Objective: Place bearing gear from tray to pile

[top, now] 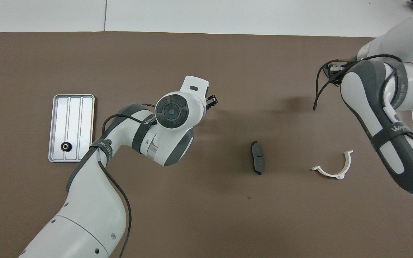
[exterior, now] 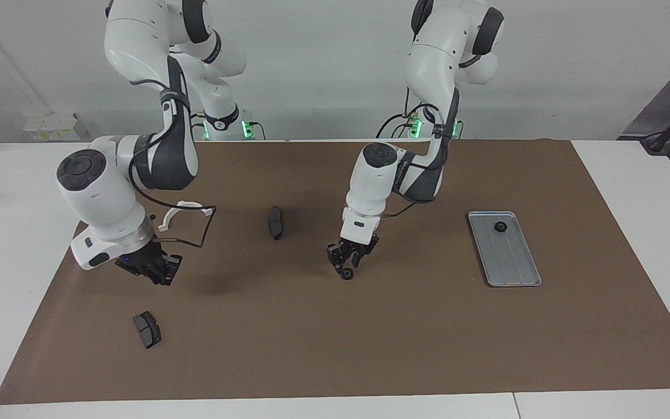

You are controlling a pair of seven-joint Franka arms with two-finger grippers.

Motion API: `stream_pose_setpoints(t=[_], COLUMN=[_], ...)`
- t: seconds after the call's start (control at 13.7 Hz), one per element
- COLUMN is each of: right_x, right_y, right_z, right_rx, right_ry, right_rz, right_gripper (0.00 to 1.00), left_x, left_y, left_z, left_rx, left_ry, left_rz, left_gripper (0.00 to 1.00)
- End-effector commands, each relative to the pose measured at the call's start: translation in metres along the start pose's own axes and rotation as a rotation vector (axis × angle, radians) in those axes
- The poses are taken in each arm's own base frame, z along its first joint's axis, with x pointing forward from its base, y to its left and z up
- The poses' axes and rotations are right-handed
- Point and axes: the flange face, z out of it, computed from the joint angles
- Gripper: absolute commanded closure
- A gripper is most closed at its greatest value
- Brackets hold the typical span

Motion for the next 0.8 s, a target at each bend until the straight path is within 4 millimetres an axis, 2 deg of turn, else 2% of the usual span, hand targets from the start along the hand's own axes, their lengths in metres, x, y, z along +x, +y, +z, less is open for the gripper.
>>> stream_pose_setpoints(t=[0.0, 0.15, 0.29, 0.51, 0.73], right_x=[-0.034, -0.041, -0.051, -0.065, -0.071], right_y=[0.005, 0.0, 0.0, 0.01, 0.013], right_z=[0.02, 0.025, 0.033, 0.049, 0.06], right_rx=[0.028, 0.028, 0.026, 0.023, 0.02], right_ry=[0.014, 0.003, -0.018, -0.028, -0.037], right_rz=[-0.005, -0.014, -0.018, -0.024, -0.023], right_gripper=[1.0, 1.0, 1.0, 1.0, 0.99], left_x=[-0.004, 0.014, 0.041, 0.097, 0.148], left_y=[-0.001, -0.003, -0.018, -0.076, -0.163], left_z=[-0.004, -0.023, -0.06, -0.128, -0.166], left_rx=[0.001, 0.074, 0.083, 0.138, 0.237], left_ry=[0.01, -0.018, -0.004, -0.007, -0.074], left_rz=[-0.014, -0.066, -0.103, -0.15, -0.11], left_gripper=[0.0, 0.0, 0.0, 0.0, 0.0])
